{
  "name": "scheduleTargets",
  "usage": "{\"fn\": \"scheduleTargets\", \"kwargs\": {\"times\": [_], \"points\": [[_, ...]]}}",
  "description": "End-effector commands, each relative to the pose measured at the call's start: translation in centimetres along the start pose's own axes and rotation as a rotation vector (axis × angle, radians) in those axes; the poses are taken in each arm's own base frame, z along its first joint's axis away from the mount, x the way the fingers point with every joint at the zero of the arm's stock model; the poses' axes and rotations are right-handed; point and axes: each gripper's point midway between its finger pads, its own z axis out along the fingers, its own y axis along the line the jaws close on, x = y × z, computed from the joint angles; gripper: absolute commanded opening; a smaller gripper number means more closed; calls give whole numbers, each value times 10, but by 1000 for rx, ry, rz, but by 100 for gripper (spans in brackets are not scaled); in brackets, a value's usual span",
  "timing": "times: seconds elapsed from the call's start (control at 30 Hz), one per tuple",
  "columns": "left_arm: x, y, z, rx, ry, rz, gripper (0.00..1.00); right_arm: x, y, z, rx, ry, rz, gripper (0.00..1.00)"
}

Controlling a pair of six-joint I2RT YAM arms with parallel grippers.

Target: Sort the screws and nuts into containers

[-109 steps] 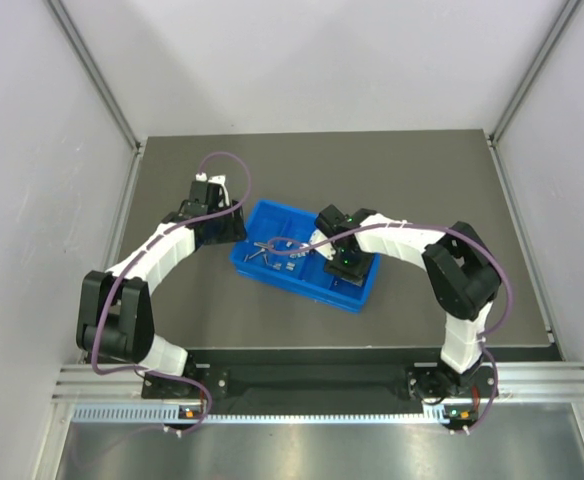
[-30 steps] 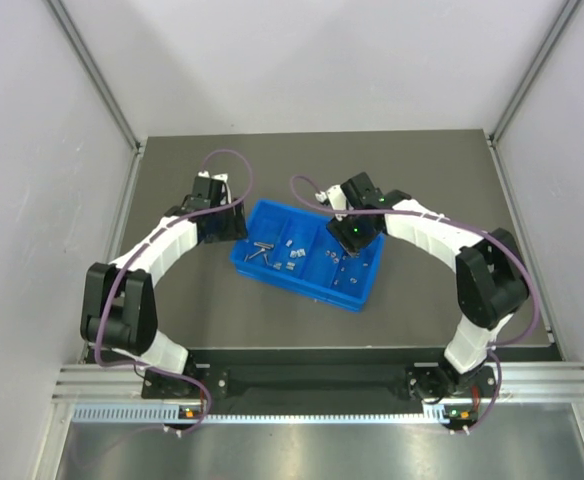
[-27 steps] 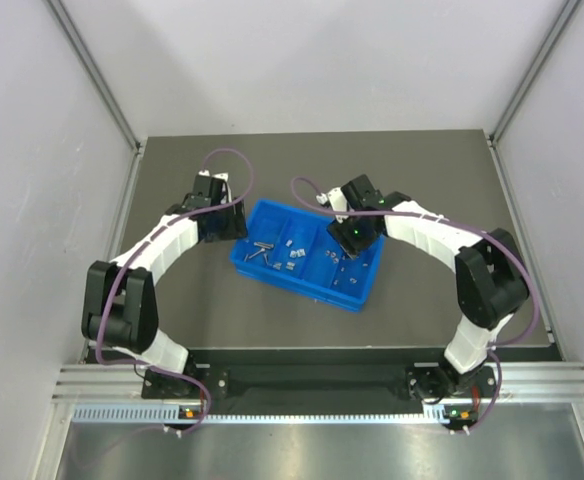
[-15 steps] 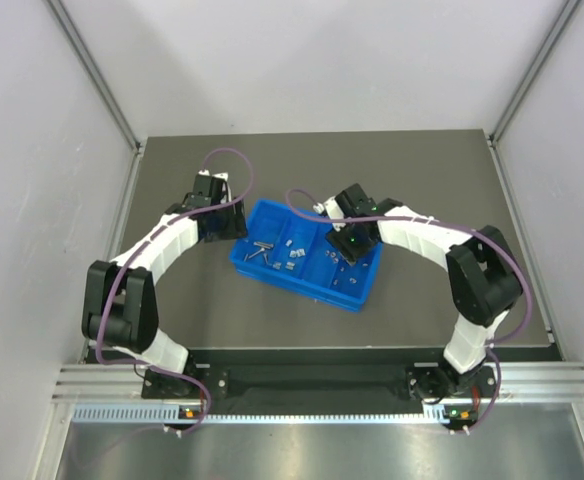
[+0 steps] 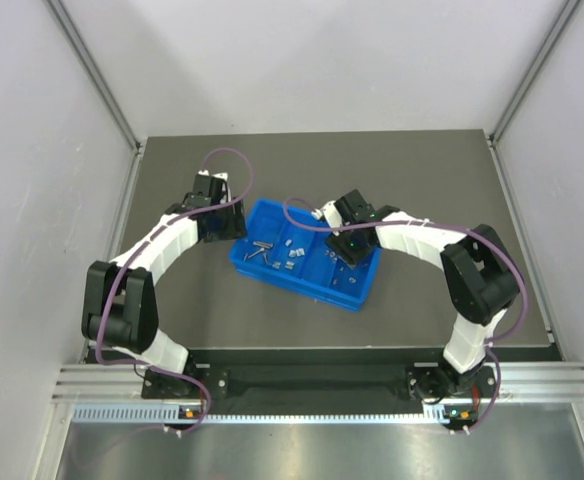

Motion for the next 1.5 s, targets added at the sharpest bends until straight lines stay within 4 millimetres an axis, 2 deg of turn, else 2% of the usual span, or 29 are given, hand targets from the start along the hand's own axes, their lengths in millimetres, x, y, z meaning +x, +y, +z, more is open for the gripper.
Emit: {"fn": "scheduleTargets", "kwargs": {"times": [0.0, 0.27, 0.43, 0.6, 0.87, 1.03, 1.27, 1.43, 1.47], "points": [[-23, 5, -16, -37, -73, 15, 67, 4, 10, 21, -39, -7, 12, 55], [-27, 4, -19, -39, -68, 26, 67, -2, 20, 29, -109, -40, -10, 57], [-27, 4, -20, -41, -62, 30, 67, 8, 24, 36, -123, -4, -10, 55], [-29, 4, -20, -38, -65, 30, 67, 13, 26, 35, -130, 13, -14, 43], [-30, 3, -18, -37, -70, 30, 67, 26, 24, 41, -123, 79, -26, 42], [-30, 3, -19, -33, -72, 30, 67, 25, 24, 41, -125, 81, -38, 34], [-30, 3, -21, -35, -75, 30, 67, 26, 28, 41, -154, 79, -45, 12], [-30, 3, -21, -35, -80, 29, 67, 21, 30, 31, -168, 73, -34, 8], [-30, 3, -21, -35, -80, 29, 67, 13, 29, 24, -168, 51, -33, 8]]}}
